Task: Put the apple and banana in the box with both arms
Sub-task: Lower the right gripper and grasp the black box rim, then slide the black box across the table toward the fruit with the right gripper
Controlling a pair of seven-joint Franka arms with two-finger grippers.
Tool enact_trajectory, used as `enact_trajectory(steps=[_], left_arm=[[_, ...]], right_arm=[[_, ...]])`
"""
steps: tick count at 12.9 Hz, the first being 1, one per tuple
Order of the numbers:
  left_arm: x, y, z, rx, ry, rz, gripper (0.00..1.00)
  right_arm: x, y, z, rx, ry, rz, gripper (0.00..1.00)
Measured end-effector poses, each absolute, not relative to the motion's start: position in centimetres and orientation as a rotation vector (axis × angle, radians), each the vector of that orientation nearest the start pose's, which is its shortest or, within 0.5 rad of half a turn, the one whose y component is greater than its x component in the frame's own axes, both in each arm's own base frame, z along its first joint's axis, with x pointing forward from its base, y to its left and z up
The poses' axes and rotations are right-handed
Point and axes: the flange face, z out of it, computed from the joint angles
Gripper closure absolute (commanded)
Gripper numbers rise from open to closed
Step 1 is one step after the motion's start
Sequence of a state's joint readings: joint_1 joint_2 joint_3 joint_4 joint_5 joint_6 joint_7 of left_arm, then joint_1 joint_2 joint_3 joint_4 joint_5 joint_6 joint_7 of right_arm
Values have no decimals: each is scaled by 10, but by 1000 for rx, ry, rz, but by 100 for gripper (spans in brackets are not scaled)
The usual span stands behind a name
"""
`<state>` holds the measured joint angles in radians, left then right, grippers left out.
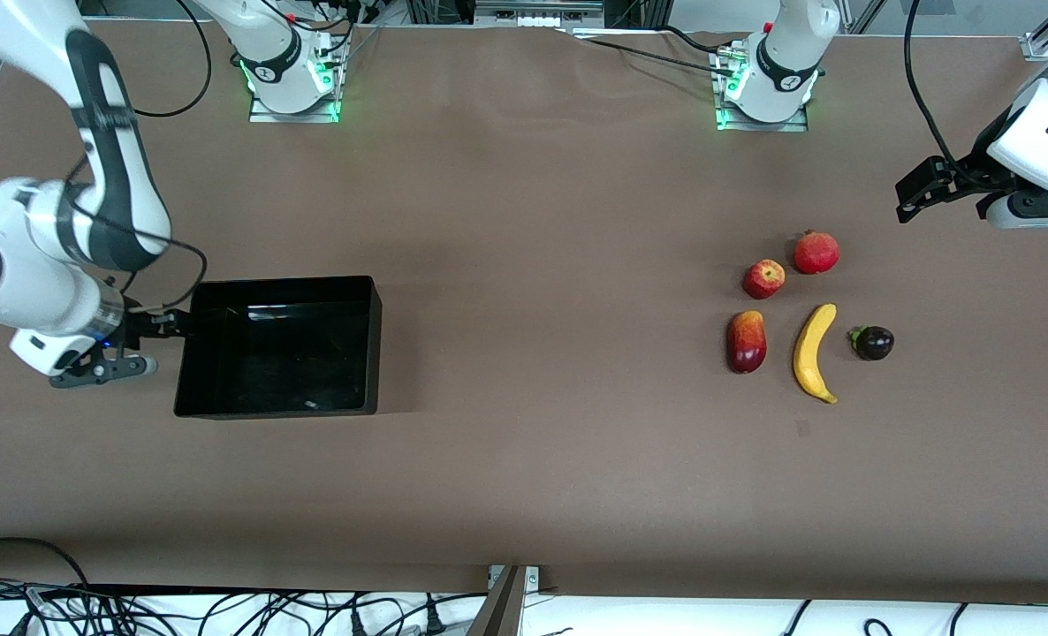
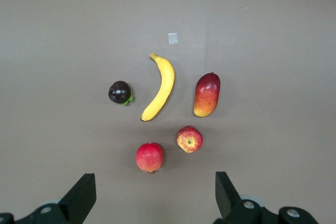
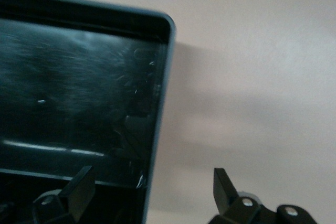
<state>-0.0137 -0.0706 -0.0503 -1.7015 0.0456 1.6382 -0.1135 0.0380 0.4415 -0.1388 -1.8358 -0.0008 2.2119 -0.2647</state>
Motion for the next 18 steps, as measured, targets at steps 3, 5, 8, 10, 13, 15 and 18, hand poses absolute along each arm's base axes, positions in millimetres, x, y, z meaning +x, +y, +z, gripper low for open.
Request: enact_trajectory(steps=[3,5,8,10,13,15,18], left_arm=[[536,-31,607,-3092,-72,-17,0],[536,-31,607,-3092,-72,-17,0],[536,-31,607,-3092,-72,-17,0],[536,-31,607,-3092,-72,-17,0],[536,-31,607,-3092,-72,-17,0],[536,-31,607,-3092,-72,-17,0],[536,-31,607,-3092,-72,-17,0]], right_arm=[[617,-74,244,-3162,-210,133,33],[610,-74,236,-3152,-197,149,52],[602,-72,226,-3126,-155,172,83],[598,-71,222,-3121,-150,180,100],[600,-66,231,-3118,-161,157,100],[608,-54,254,-3111,-196,115,100],[630,10,310,-3058,-329,98,100]])
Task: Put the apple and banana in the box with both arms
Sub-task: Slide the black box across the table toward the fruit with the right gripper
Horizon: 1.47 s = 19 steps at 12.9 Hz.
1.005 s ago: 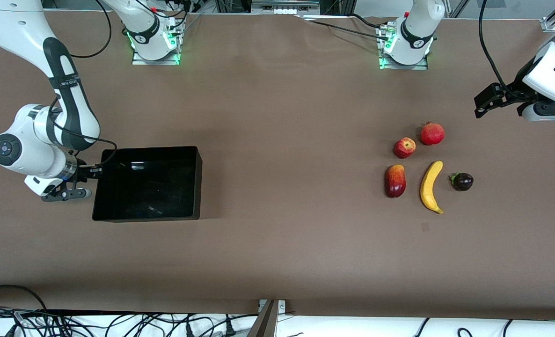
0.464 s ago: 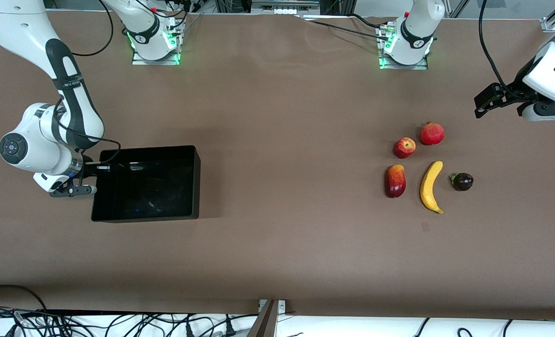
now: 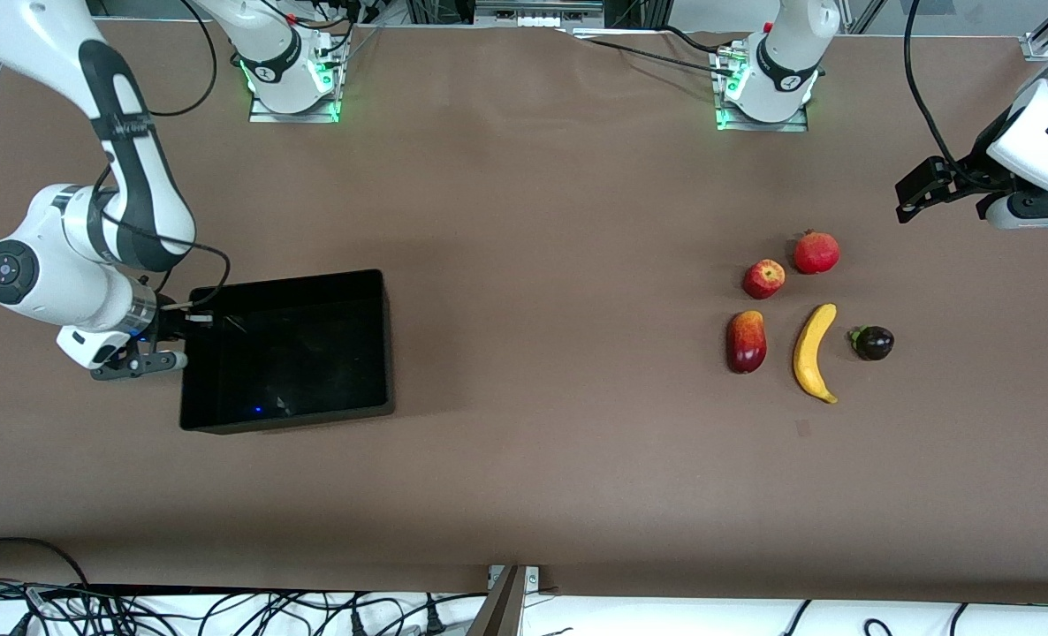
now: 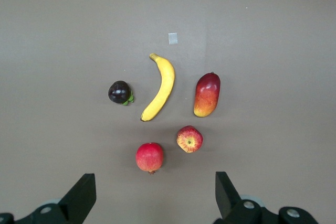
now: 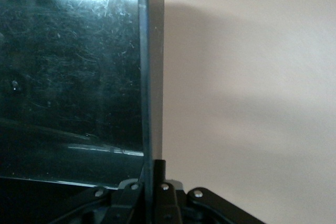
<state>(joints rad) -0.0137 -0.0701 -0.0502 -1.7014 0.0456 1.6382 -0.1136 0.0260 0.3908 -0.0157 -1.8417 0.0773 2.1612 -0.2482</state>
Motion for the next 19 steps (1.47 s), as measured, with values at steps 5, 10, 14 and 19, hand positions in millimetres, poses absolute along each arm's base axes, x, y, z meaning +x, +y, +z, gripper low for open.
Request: enact_trajectory(steps=[5,10,14,19], left_arm=[[536,-30,607,-3092,-73,-17,0],[537,-30,607,-3092,-75,-17,0],[536,-30,607,-3092,-75,-15,0],[537,-30,606,-3092,-75,-14,0]], right_arm=[[615,224,362,-3047,-288,78,100],[551,420,326,-3068,-138,119,100],[540,497,271,-3030,25,48,100],[531,533,223,-2980,119,-20,100]])
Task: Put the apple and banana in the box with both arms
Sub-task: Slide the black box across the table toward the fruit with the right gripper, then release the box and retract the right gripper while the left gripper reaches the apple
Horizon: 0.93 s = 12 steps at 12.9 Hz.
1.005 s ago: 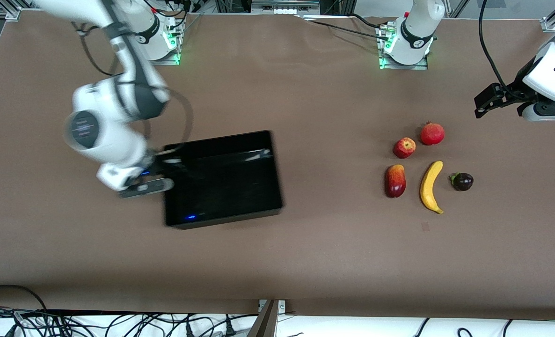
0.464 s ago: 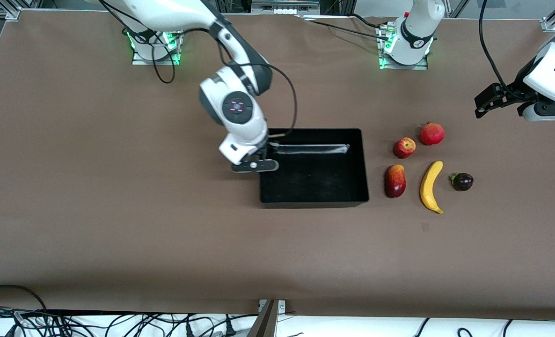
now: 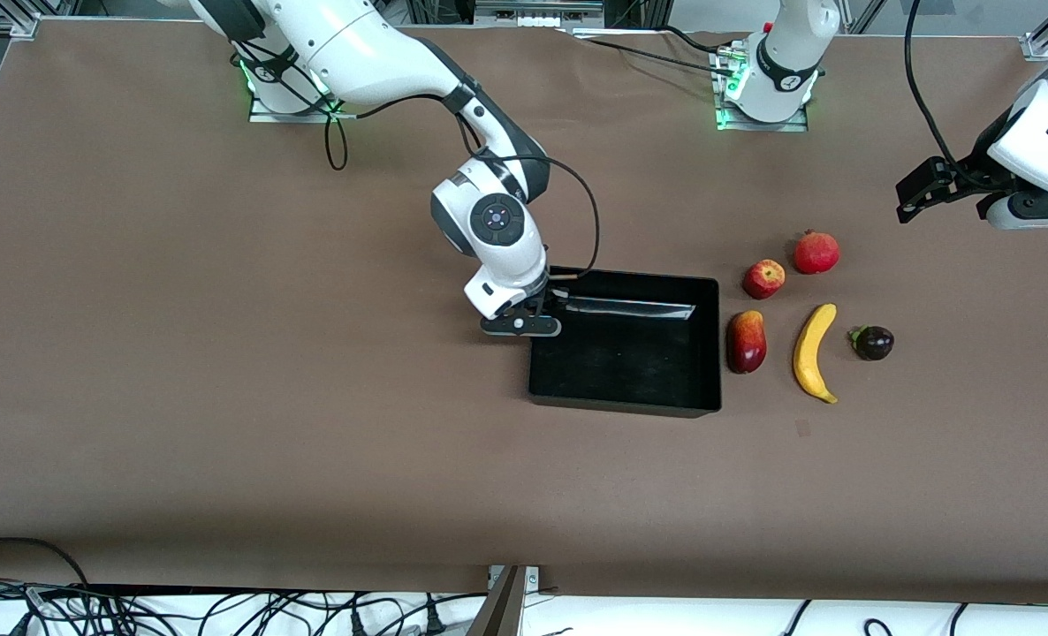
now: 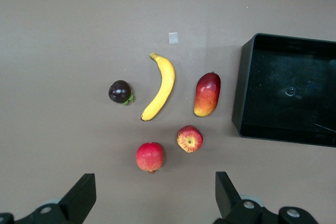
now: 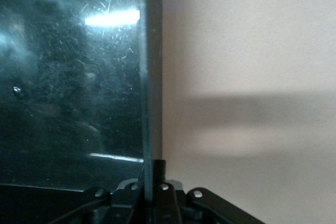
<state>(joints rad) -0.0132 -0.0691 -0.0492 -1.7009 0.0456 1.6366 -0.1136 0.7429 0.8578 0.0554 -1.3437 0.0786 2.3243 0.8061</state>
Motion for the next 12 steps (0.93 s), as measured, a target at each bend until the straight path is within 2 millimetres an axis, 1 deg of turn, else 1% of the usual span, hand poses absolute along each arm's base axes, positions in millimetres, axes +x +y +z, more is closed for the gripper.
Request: enact_trajectory(steps=[2,4,5,6,7,9,10,11,12], left_arm=[[537,-30,606,-3092,-75,-14,0],[537,-30,606,-3092,-75,-14,0],[537,-30,606,-3092,-75,-14,0],[537,-30,606,-3092,-75,-14,0],[537,-30,606,-3092,-75,-14,0],[537,-30,606,-3092,-75,-14,0],[537,-30,606,-3092,-75,-14,0],[537,-30,606,-3092,-75,-14,0],[537,-30,606,-3092,-75,-14,0]], right_arm=[[526,543,223,-2974,109,-25,100],[523,548,223,-2972,100,-27,100],[523,548,223,-2972,99,-27,74],[523,548,223,-2973,100,-26,30],[523,548,222,-2973,100,-26,0],[523,549,224,-2976,97,-22,0],[524,550,229,-2984,93,-11,0],[526,549,239,-2997,77,2,0],[529,547,255,-3012,36,11,0]])
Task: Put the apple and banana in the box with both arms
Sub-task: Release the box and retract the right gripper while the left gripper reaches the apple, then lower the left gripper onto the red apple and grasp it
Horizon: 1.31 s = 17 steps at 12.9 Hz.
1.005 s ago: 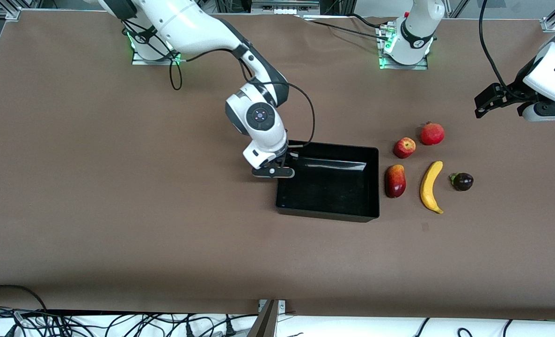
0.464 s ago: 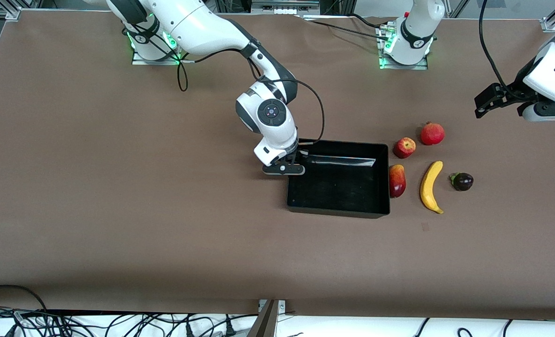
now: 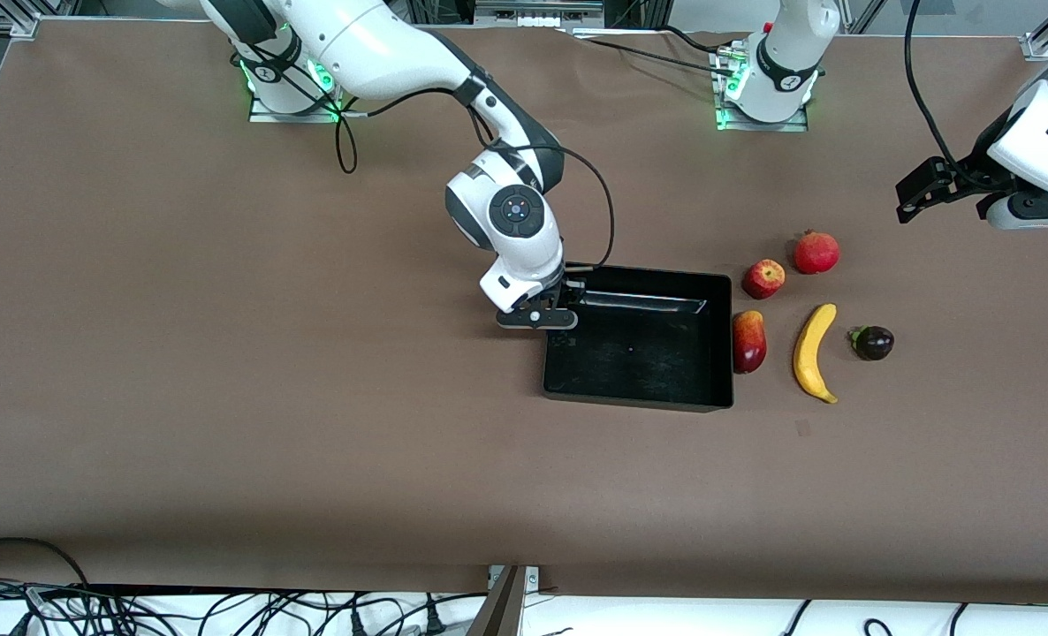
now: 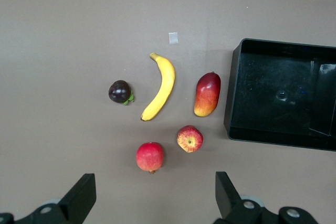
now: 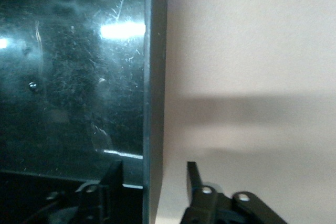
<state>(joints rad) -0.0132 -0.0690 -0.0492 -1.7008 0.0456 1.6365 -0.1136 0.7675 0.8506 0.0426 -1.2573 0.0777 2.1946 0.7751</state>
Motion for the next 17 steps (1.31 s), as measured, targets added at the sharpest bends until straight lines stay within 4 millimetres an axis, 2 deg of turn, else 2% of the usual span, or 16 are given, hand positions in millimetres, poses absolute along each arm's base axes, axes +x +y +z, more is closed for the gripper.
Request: enact_trajectory(steps=[1,2,3,4,5,7,8,10,11,14,17], left_arm=[[537,-30,606,-3092,-75,-14,0],[536,-30,606,-3092,-75,-12,0],[536,-30,606,-3092,-74,-7,0],[536,-31,606,-3092,-75,-4,0],[536,-31,606,-3092,-74,-2,0],[534,-31,604,-3090,-75,28,0],[532,-31,602,-3090,-76,53,0],[533,-33,590,-3101,-78,128,0],[537,-34,572,-3098,-75,203,0],[563,-47,489,-3066,-36,441,0],[584,-52,426,-3060,-23,495,0]], right_arm=[[536,540,281,-3027,-20,10,0],[549,524,314,-3040,-71,2,0],[565,498,352,-3048,-103,-5,0],[585,461,391,-3052,-109,-10,0],[606,416,426,-3053,-98,-15,0],[638,323,481,-3050,-105,-10,0],[643,286,501,-3048,-135,6,0],[639,234,532,-3058,-171,52,0],[633,214,547,-3069,-162,59,0],[605,156,577,-3077,-121,54,0],[588,94,578,-3071,-138,60,0]])
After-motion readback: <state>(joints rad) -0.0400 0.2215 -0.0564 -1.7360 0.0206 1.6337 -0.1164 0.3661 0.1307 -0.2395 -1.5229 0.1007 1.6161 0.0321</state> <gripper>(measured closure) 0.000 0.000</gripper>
